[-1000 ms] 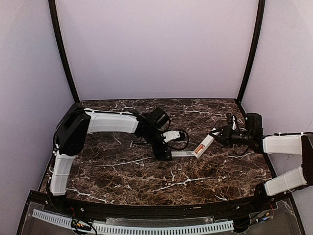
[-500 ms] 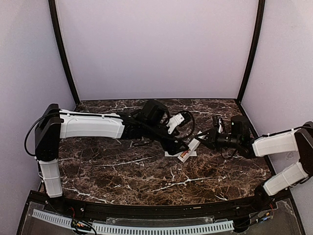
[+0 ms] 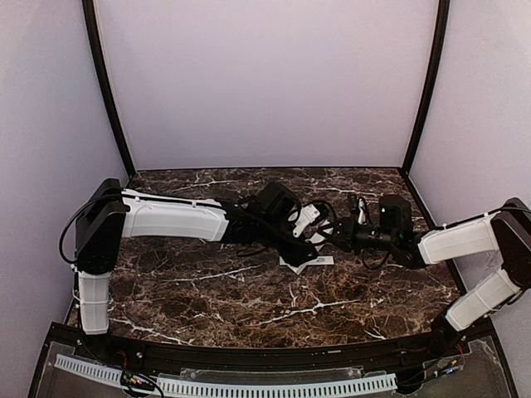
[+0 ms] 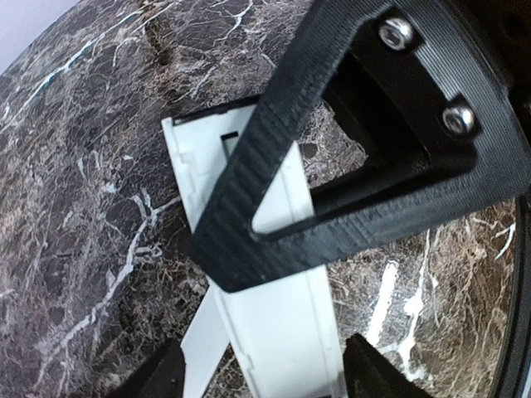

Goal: Load the batteries into the remote control
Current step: Pass from the right arm to the left, then place the remote control at the center of the board.

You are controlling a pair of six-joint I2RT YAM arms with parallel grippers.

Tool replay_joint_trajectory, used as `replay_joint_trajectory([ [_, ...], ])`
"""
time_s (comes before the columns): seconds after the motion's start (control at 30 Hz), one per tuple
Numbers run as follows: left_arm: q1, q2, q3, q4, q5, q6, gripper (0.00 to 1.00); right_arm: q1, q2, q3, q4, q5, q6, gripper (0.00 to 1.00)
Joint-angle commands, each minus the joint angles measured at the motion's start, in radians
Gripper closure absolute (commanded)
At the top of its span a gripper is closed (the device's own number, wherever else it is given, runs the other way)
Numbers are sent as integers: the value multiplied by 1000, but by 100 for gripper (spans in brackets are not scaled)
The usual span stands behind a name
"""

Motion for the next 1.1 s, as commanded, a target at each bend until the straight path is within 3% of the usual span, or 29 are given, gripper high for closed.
replay_joint_trajectory([
  [0.0,-2,-4,23,-58,-45,8,44,24,20,31,69,-20,21,97],
  [0.1,-2,-12,17,-75,-54,5,60,27,27,29,72,-31,24,91],
  [0.33,-2,-87,-67,-110,-68,8,78,26,19,46,19,-81,1,62],
  [0.4,-2,-111,-95,-141,-62,27,81,23,0,41,-10,-79,-13,50],
  [0.43,-2,-119,-118,-162,-56,35,82,21,-12,36,-24,-77,-20,35],
  [0.5,-3,-142,-154,-193,-31,81,83,15,-42,25,-61,-73,-39,28],
  [0.8,-3,-168,-183,-409,85,249,84,-76,-128,5,-251,-73,-188,23],
  [1.07,-4,-109,-127,-559,37,346,81,-125,-90,48,-377,-109,-327,37],
])
